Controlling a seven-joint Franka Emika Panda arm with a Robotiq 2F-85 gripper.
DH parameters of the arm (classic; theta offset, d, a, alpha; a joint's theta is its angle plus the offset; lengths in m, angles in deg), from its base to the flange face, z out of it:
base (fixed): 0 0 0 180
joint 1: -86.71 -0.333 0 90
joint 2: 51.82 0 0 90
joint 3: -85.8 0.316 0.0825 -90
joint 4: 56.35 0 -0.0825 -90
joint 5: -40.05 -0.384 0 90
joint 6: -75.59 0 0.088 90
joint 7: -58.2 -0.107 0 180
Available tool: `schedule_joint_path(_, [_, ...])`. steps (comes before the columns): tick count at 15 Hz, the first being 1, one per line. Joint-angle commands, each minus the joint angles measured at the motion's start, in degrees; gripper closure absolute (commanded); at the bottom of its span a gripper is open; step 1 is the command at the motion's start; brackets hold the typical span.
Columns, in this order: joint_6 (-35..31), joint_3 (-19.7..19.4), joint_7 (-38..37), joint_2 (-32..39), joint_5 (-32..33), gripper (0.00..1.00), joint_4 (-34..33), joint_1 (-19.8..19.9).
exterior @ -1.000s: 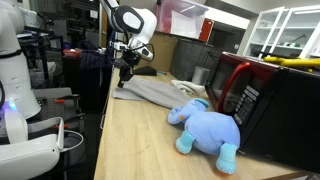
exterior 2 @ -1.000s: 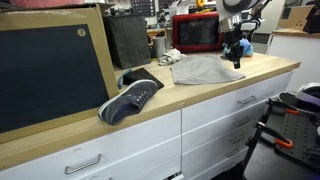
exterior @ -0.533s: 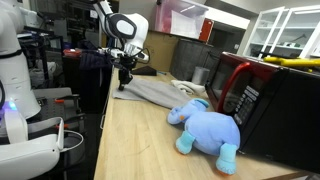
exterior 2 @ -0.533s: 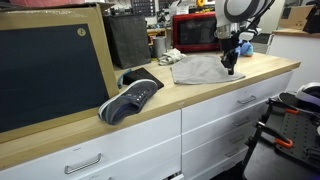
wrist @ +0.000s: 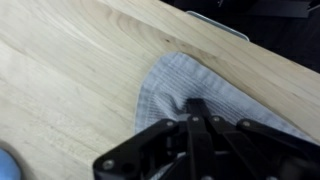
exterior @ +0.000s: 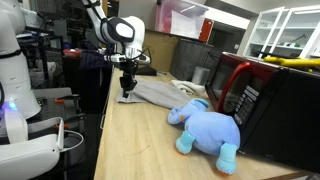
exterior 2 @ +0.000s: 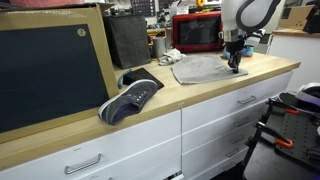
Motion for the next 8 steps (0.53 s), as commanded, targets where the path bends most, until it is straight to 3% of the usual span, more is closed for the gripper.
schedule_joint_path(1, [0.02, -2.25, -1.60, -1.71, 5.89, 1.00, 2.52, 2.61])
schedule_joint_path(8, [12.37, -5.49, 1.15, -6.68, 7.77, 1.00, 4.49, 6.54])
